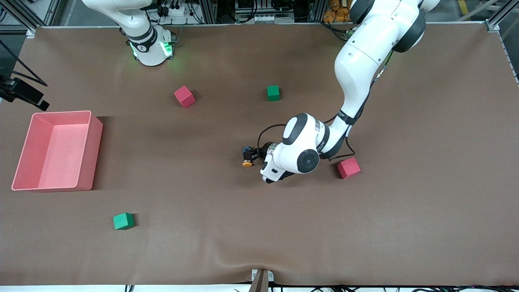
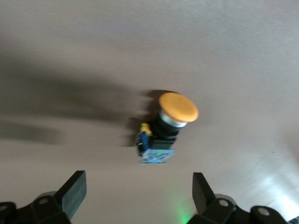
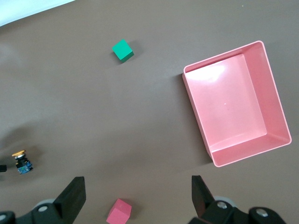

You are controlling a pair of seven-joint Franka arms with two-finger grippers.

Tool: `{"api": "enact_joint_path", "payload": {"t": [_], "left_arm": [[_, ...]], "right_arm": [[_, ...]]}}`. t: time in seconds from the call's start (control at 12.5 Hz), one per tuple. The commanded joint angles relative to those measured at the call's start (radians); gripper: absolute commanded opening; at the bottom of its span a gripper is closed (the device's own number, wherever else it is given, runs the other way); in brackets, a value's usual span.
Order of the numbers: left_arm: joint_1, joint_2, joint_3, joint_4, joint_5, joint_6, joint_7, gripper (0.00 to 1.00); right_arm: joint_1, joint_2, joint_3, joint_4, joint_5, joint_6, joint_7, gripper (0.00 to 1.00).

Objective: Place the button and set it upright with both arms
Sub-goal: 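Grasp the button lying on its side with the left gripper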

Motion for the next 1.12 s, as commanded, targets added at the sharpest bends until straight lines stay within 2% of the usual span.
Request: {"api": "enact_joint_path", "payload": {"t": [0.0,0.4,1.04], "left_arm": [[-0.039,0.050,0.002,0.058,-0.037,0.052,0.010,1.00],[-0.061,0.064,0.011,0.061,-0.035,0.071,0.018,1.00],[-0.079,0.088,0.013,0.061,-0.037,0.123,0.030,0.99]], "right_arm": [[-0.015,0.017,0.008,0.037,-0.013,-0.018,-0.014,1.00],[-0.010,0.012,0.013,0.037,-0.013,-0.023,-0.140,1.00],[0.014,0.011,0.016,0.035,-0.012,-0.049,-0.141,1.00]]}}
